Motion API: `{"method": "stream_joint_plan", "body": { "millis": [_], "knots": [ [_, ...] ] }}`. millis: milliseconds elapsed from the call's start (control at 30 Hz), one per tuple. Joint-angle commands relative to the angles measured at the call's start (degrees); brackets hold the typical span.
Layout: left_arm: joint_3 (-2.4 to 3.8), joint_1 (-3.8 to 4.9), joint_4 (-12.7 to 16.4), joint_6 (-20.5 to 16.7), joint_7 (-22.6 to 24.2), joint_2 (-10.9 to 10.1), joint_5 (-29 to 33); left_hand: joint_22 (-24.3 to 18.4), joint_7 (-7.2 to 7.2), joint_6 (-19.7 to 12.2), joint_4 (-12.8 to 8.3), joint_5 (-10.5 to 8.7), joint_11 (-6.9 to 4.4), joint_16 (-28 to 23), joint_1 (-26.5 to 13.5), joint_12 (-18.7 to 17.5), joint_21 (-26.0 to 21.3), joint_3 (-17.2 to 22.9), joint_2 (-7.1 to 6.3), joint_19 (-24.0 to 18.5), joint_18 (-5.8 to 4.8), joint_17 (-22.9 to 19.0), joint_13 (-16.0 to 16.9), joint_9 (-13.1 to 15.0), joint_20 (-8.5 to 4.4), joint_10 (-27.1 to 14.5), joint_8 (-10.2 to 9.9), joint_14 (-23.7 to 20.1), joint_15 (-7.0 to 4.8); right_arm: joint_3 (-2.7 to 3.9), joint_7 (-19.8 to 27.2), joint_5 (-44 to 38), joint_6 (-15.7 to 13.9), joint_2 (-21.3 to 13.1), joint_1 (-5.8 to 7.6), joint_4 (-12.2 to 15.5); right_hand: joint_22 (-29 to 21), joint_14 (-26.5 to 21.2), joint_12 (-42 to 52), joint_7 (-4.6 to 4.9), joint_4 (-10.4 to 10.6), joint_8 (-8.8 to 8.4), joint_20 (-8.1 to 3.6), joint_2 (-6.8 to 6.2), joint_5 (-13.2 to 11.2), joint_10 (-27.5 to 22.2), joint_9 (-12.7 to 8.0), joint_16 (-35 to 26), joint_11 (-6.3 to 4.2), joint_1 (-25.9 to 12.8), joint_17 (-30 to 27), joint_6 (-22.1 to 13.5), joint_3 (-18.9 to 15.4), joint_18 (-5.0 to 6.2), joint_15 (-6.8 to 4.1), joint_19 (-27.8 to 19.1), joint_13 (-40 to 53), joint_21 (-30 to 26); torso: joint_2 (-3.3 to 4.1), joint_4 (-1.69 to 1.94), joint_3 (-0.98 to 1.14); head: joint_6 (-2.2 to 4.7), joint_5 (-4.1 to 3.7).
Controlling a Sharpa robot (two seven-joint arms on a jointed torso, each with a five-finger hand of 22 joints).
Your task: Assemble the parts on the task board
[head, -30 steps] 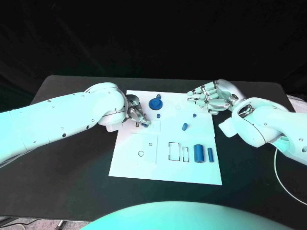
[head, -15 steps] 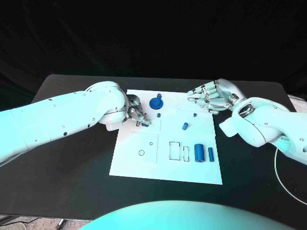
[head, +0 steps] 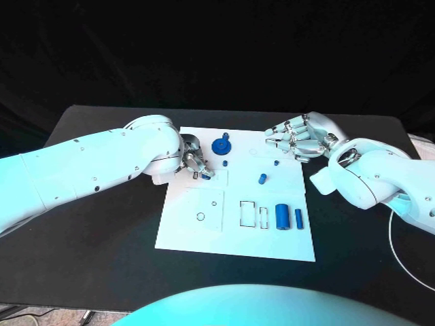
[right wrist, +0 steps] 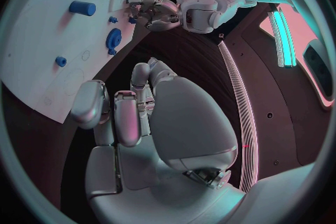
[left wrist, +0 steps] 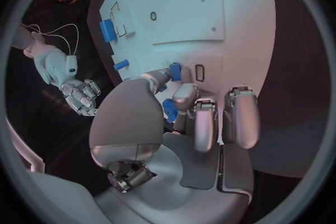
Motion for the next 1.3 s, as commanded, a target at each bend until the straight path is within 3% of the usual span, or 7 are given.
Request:
{"method": "stream_joint_plan", "body": {
  "millis": [33, 467, 1033, 1300],
  "knots": [
    [-0.18, -0.26, -0.42, 2.47, -0.53, 0.47, -0.33, 4.53, -0.63, 0.97, -6.91, -0.28, -0.10, 0.17, -0.67, 0.61, 0.44, 6.43, 0.59, 0.61, -0.84, 15.06, 0.35, 0.10, -0.25, 0.64, 0.32, 6.12, -0.18, 0.00, 0.59, -0.54, 0.48, 0.00, -0.06, 0.25, -0.02, 2.89, 0.13, -0.12, 0.07, 0.06, 0.00, -0.13, -0.22, 0.30, 0.05, -0.30, -0.13, -0.62, 0.04, 0.16, 0.14, 0.12, -0.20, -0.30, 0.09, -0.32, 0.01, -0.02, -0.01, -0.07, 0.09],
    [-0.19, -0.26, -3.14, 4.75, -0.73, 2.35, -0.34, 5.09, -1.12, 2.24, -6.14, -0.33, -0.49, 0.17, -3.57, 1.62, 0.77, 4.37, 1.63, 0.94, -0.96, 15.06, 1.74, 0.10, -0.53, 1.58, 0.28, 6.12, -0.50, 0.00, 0.50, -0.67, 0.05, -0.08, -0.07, 0.74, 0.03, 2.91, 0.24, -0.14, 0.06, 0.09, 0.00, -0.02, -0.04, 0.37, 0.05, -0.28, -0.15, -0.61, 0.06, 0.20, 0.22, 0.11, -0.21, -0.26, 0.14, -0.29, -0.02, -0.01, -0.01, -0.04, 0.14],
    [-0.20, -0.26, -4.29, 5.84, -0.81, 3.33, -0.82, 5.72, -1.53, 3.46, -5.30, -0.42, -0.81, 0.17, -6.42, 2.00, 1.14, 0.71, 1.80, 1.28, -1.11, 15.06, 2.35, -0.09, -0.80, 2.06, 0.02, 6.12, -0.75, 0.00, 0.46, -0.90, 0.14, -0.23, -0.07, 0.90, -0.56, 2.87, 0.05, -0.13, 0.07, 0.05, -0.01, -0.12, 0.18, 0.24, 0.04, -0.49, -0.13, -0.71, -0.19, 0.14, 0.21, 0.23, -0.22, -0.58, -0.02, -0.64, 0.01, 0.02, -0.04, 0.02, 0.10],
    [-0.20, -0.26, -4.34, 5.61, -0.85, 3.43, -1.08, 6.16, -1.67, 4.41, -3.73, -0.52, -0.92, 0.17, -9.09, 2.13, 1.37, -3.53, 1.76, 1.55, -1.22, 15.06, 2.65, -0.39, -0.92, 2.38, -0.33, 6.12, -0.87, 0.00, 0.41, -1.06, 0.05, -0.24, -0.07, 0.78, -1.20, 2.81, -0.28, -0.09, 0.12, 0.02, 0.00, -0.28, 0.23, -0.02, 0.02, -0.69, -0.10, -0.88, -0.40, 0.07, 0.14, 0.36, -0.20, -0.95, -0.27, -1.03, -0.01, 0.03, -0.04, -0.06, 0.01]
  ]
}}
